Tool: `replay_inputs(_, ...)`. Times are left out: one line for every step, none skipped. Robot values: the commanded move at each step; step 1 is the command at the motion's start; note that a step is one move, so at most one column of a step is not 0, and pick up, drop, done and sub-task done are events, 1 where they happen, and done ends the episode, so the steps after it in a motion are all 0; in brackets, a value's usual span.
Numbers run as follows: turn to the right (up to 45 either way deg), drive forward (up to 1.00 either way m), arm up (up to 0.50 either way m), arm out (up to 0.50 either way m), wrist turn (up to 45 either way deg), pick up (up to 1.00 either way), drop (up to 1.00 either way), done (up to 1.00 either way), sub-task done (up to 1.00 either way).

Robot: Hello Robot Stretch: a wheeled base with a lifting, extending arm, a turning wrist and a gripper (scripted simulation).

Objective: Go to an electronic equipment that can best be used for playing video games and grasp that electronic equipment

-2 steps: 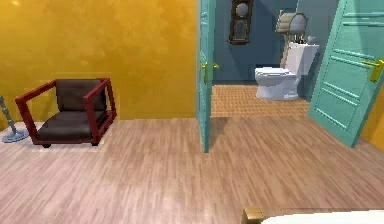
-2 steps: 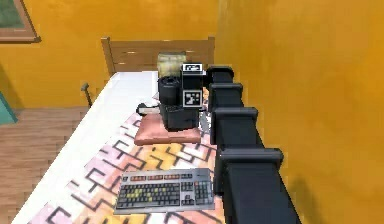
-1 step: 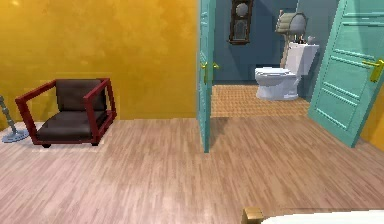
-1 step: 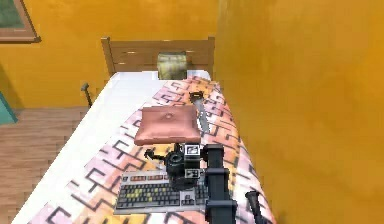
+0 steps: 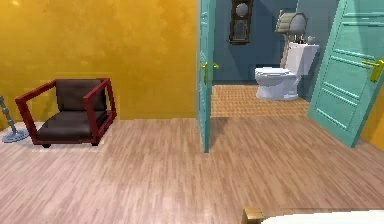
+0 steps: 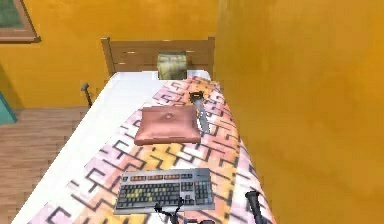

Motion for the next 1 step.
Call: replay_inputs(0.0, 0.00, 0.00, 0.00, 0.0, 1.00, 0.00, 0.00, 0.00)
